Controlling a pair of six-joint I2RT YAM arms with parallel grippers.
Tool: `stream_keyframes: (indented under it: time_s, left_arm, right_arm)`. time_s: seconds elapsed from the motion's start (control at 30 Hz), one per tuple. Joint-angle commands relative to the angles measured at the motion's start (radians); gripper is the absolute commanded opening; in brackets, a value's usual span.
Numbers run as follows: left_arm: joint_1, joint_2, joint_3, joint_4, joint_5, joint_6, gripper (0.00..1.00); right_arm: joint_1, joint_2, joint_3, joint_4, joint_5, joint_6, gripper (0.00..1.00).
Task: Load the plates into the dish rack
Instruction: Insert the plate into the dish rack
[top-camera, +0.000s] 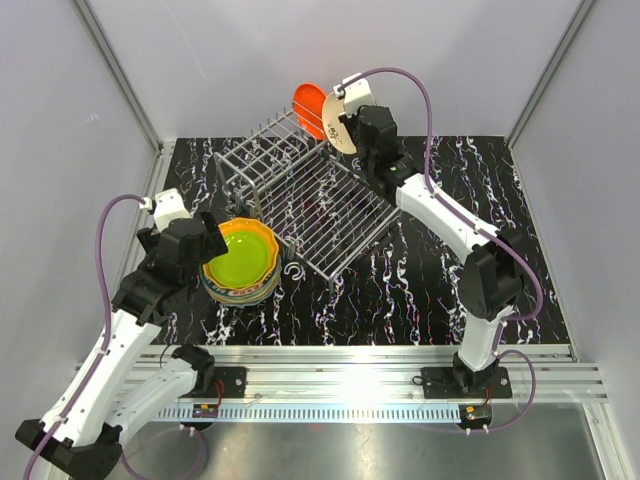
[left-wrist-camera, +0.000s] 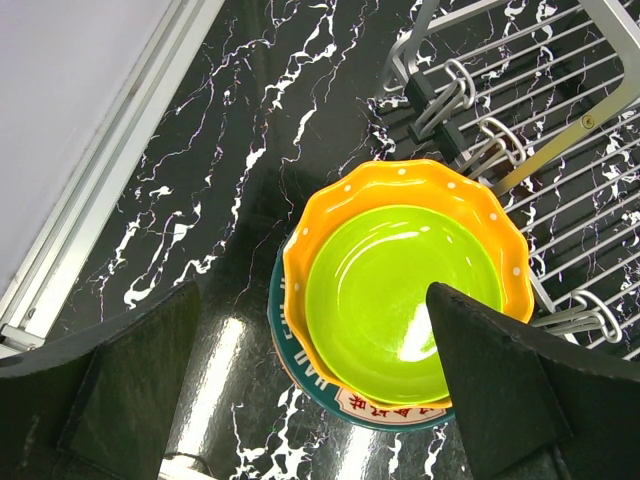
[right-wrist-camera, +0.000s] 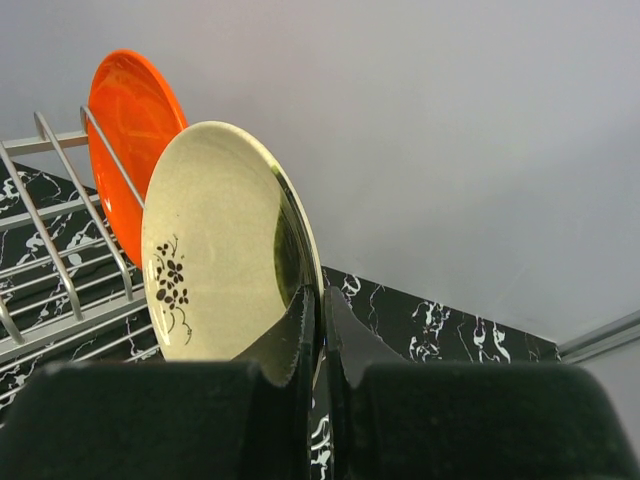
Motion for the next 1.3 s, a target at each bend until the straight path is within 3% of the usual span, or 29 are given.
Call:
stream_keyframes:
  time_s: [0.0, 0.73, 0.9, 1.07, 1.2, 1.27]
  left_arm:
    - [-0.008, -0.003, 0.021, 0.024, -0.04, 0.001, 0.99]
    - [-0.026, -0.007, 0.024, 0.019, -0.058, -0.002, 0.99]
    - [-0.028, -0.005, 0.024, 0.017, -0.063, 0.001, 0.99]
    - [-0.029, -0.003, 0.022, 0.017, -0.064, 0.0, 0.99]
    - [-0.031, -0.005, 0.022, 0.019, -0.064, 0.0, 0.99]
    - [-0.031, -0.005, 0.022, 0.019, -0.064, 0.0, 0.99]
  right_arm:
    - [0.011, 0.007, 0.038, 0.115, -0.018, -0.03, 0.0]
    - [0.065, 0.103, 0.07, 0.25, -0.038, -0.131, 0.0]
    - [0.072, 0.139, 0.104, 0.265, -0.024, -0.156, 0.09]
    - [0.088, 0.163, 0.127, 0.275, -0.017, -0.174, 0.11]
    - [0.092, 0.176, 0.136, 0.276, -0.017, -0.176, 0.18]
    - [0.094, 0.183, 0.147, 0.272, -0.01, -0.179, 0.3]
